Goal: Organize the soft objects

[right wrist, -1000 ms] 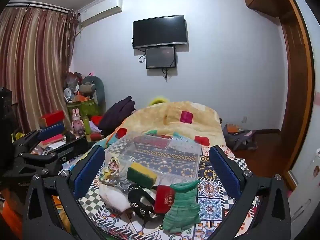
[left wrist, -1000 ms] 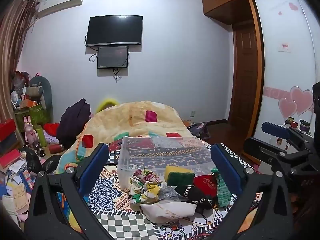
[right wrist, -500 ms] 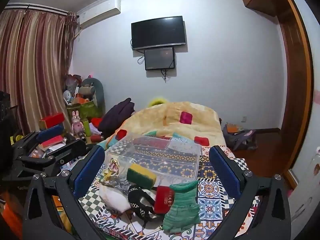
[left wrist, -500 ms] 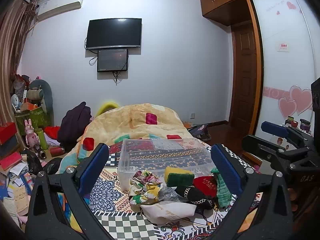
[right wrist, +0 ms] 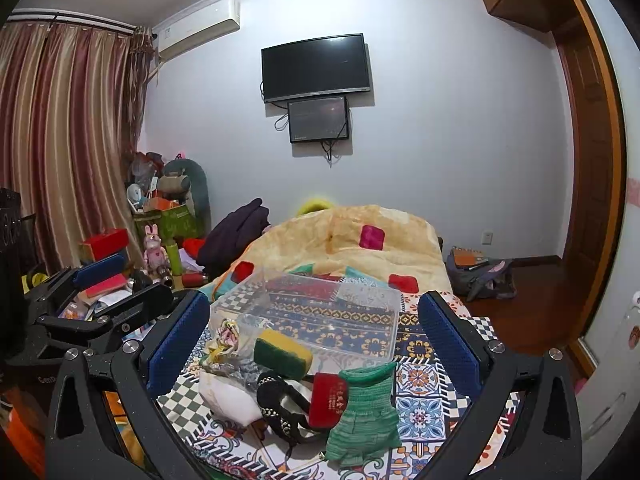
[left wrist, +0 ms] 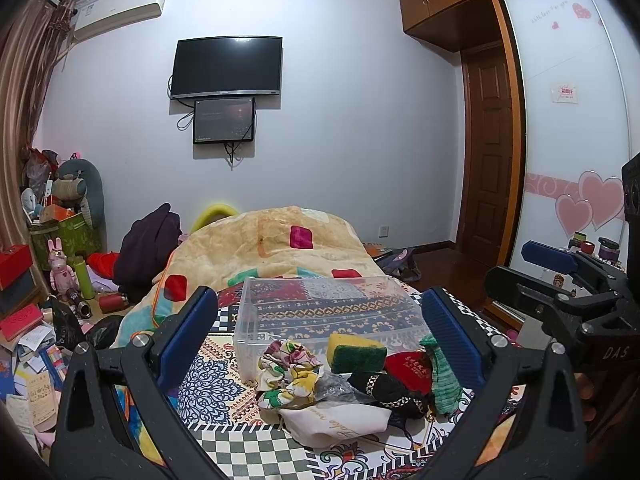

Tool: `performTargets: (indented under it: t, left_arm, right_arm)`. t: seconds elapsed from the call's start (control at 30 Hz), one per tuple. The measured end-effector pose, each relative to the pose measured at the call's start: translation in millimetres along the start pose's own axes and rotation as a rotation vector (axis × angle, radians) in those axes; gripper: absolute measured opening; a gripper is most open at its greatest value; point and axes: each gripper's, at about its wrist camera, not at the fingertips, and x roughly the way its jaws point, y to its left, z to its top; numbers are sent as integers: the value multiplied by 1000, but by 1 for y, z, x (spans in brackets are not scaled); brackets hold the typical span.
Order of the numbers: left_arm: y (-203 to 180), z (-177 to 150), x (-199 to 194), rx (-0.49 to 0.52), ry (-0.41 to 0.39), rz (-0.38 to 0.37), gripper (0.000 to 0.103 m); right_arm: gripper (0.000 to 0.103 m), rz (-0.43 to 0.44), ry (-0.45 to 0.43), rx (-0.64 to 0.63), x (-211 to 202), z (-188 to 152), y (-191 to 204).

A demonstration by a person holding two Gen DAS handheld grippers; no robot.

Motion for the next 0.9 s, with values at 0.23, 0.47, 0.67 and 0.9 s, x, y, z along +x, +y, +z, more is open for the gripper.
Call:
performTargets:
  t: [0.23,0.47,0.67,0.9]
  left_arm:
    - [0,0,0,0,0,0,103]
    - [0,0,0,0,-1,0,103]
    - [-1,0,0,0,-1,0,103]
    - [-1,1,0,-2,-2,0,103]
  right_arm:
    - [103,1,-2,1,0,0,1]
    - [103,3,-6,7,-1,0,1]
    - [103,6,-8,4,-1,0,3]
    - [103,6,-8,6,-1,0,2]
